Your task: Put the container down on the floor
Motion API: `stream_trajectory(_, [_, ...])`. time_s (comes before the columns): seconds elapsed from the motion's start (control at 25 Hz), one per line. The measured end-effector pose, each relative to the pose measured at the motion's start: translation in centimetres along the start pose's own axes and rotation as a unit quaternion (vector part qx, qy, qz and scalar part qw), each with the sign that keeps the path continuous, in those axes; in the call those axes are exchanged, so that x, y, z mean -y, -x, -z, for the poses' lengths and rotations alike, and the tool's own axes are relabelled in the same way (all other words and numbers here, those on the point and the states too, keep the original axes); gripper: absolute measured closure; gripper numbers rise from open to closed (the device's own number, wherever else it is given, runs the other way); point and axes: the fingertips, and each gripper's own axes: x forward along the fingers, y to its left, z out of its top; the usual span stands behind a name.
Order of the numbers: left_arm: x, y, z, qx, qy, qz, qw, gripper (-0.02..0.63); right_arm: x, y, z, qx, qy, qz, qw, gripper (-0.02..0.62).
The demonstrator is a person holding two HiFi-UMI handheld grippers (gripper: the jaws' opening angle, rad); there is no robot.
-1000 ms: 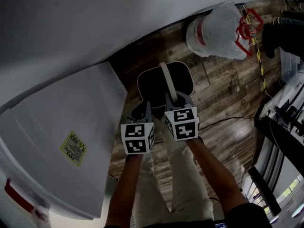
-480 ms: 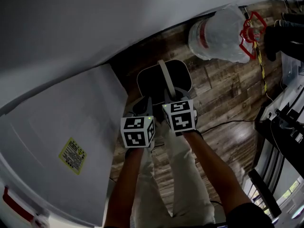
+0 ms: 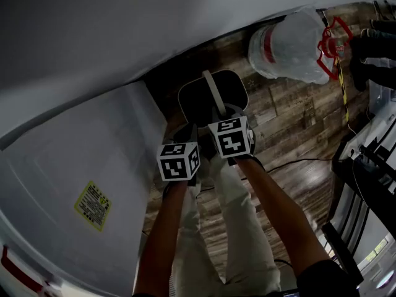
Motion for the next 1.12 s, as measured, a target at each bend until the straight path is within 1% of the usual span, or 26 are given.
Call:
stream_trajectory(0.12, [-0.8, -0.2, 0.1, 0.0, -0.006, -0.007, 1.0, 0.588, 0.0, -0.8, -0.4, 0.003, -0.002, -0.003, 1.0, 0.565])
stream_trajectory(0.24, [-1.4, -0.5, -0.1, -0.001, -0.013, -0.011, 0.9999, 0.588, 0.1, -1.6, -0.7, 0.002, 0.011, -0.002, 1.0, 0.563])
stream_trajectory(0.36, [-1.7, -0.7, -0.5, 0.003, -0.01, -0.011, 0.9999, 0.588, 0.4, -2.6, -1.0, 0.0, 0.023, -0.002, 1.0, 0.563])
stream_trajectory(0.48, [-1.8, -1.0, -0.7, 0.007, -0.003, -0.008, 0.9999, 0.588, 0.5, -3.6, -1.0, -0.002, 0.023, -0.004, 1.0, 0.564])
stream_trajectory(0.68, [-2.6, -2.4, -0.6, 0.001, -0.014, -0.006, 0.9999, 0.588, 0.7, -5.1, -0.6, -0.005, 0.022, -0.004, 1.0, 0.563])
stream_trajectory(0.88, [-3.1, -2.8, -0.2, 0.001, -0.007, -0.003, 1.0, 0.586, 1.1, -6.4, 0.0, -0.011, 0.03, -0.003, 0.999, 0.563])
stream_trajectory(1.12, [-3.3, -3.0, 0.7, -0.004, 0.002, 0.0, 1.0, 0.588, 0.7, -6.6, -0.3, -0.007, 0.029, -0.007, 1.0, 0.563])
